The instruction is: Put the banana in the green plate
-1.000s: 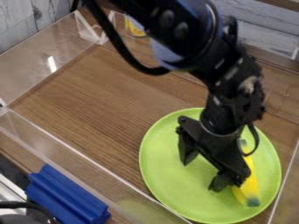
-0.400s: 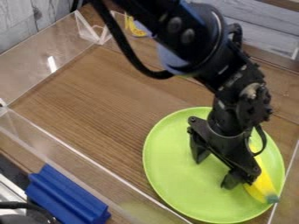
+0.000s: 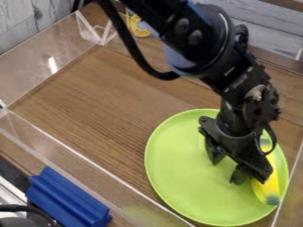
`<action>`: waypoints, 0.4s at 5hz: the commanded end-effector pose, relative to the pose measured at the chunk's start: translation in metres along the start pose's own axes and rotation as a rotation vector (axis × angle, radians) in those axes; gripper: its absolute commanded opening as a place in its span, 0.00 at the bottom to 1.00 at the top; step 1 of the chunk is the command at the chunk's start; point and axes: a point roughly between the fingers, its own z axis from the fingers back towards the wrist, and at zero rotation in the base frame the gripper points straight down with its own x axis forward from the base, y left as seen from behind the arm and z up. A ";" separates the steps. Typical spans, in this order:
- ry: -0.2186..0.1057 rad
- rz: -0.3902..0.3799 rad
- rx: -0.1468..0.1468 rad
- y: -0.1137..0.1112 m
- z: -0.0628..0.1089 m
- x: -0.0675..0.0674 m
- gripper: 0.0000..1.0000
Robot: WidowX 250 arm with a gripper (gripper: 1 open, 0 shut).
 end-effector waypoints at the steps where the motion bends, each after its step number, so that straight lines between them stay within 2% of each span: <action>1: 0.012 -0.007 0.007 0.002 -0.002 -0.002 0.00; 2: 0.026 -0.007 0.006 0.002 0.002 -0.005 0.00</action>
